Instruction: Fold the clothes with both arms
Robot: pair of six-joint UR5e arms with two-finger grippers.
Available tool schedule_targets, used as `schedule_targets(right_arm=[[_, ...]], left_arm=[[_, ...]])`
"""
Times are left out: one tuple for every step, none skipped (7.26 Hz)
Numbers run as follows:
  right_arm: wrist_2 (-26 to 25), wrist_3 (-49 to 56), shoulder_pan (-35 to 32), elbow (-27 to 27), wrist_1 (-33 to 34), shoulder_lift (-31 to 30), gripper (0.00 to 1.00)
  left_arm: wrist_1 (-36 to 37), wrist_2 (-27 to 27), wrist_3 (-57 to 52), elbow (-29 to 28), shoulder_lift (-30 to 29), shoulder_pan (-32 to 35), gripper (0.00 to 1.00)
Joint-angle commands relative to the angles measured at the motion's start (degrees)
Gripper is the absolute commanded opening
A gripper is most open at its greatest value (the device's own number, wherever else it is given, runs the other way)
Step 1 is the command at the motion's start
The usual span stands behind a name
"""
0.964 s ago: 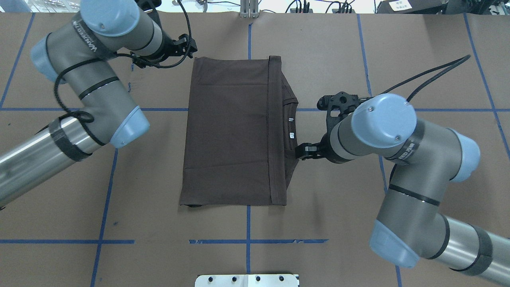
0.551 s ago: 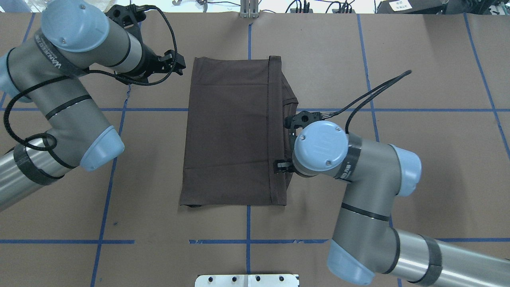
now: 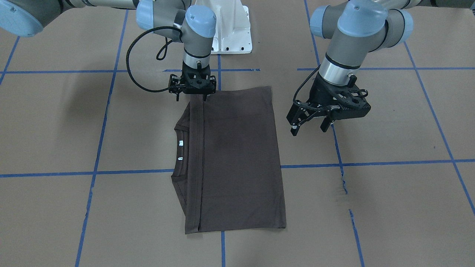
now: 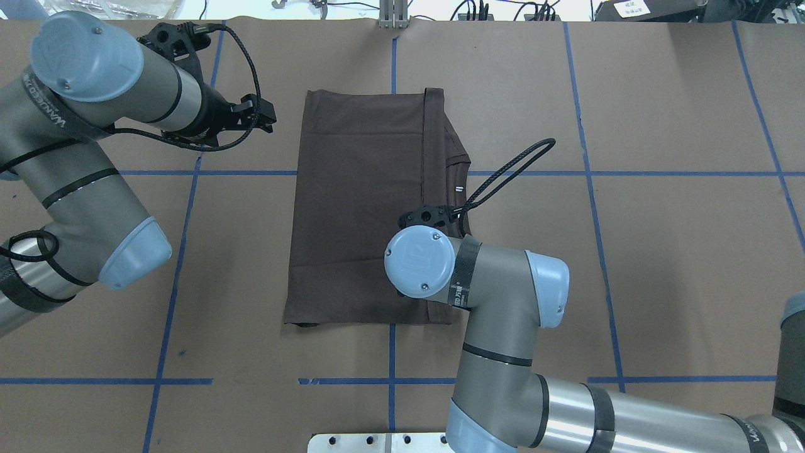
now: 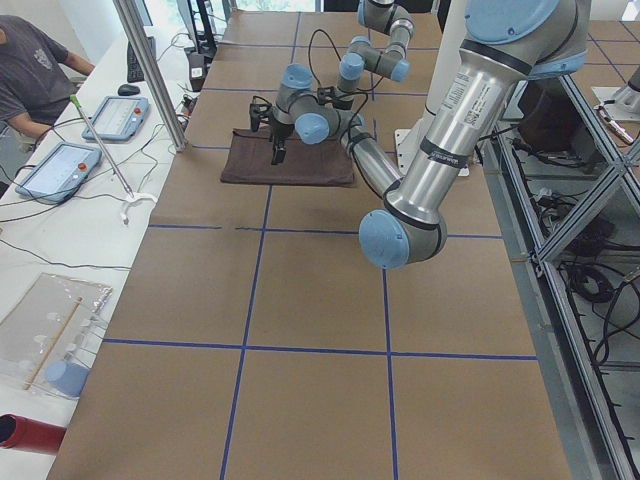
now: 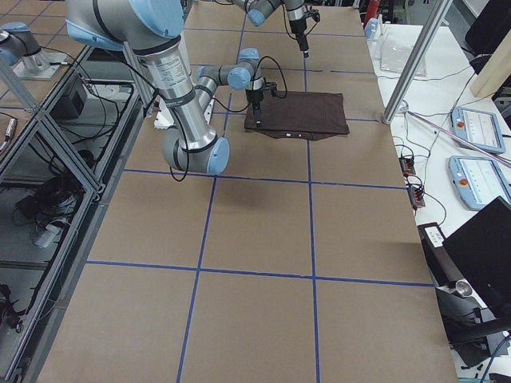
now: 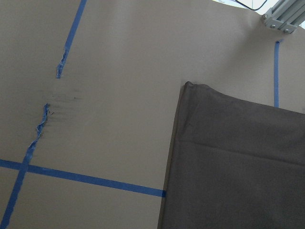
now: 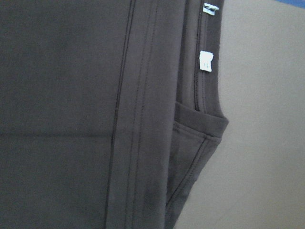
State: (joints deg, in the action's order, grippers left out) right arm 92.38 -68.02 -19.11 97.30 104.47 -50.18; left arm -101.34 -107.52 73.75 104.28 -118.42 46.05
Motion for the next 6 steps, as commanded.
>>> schedule_targets(right_arm=[[0.0,-1.0,1.3,-2.1,0.6,1.4,1.00],[0.0,-1.0,1.3,-3.0,0.6,1.8,1.00],[0.0,-1.0,1.3,-3.9,0.5,1.8,1.00],[0.3,-1.0,1.3,-4.0,0.6,1.7,1.00],[0.3,-0.9,1.3,-4.0,0.7,1.6,1.00],[0.5,-0.8,1.2,-4.0,0.8,1.4,1.00]], left_arm=[[0.0,0.0,0.3,0.1,0.0,-0.2,1.00],[-0.1,0.0,0.2,0.0,-0.1,-0.3,1.00],[-0.1,-0.1,0.3,0.0,-0.1,-0.3,1.00],[-0.1,-0.1,0.4,0.0,-0.1,-0.4,1.00],[-0.1,0.0,0.4,0.0,-0.1,-0.5,1.00],[-0.1,0.0,0.4,0.0,-0.1,-0.5,1.00]])
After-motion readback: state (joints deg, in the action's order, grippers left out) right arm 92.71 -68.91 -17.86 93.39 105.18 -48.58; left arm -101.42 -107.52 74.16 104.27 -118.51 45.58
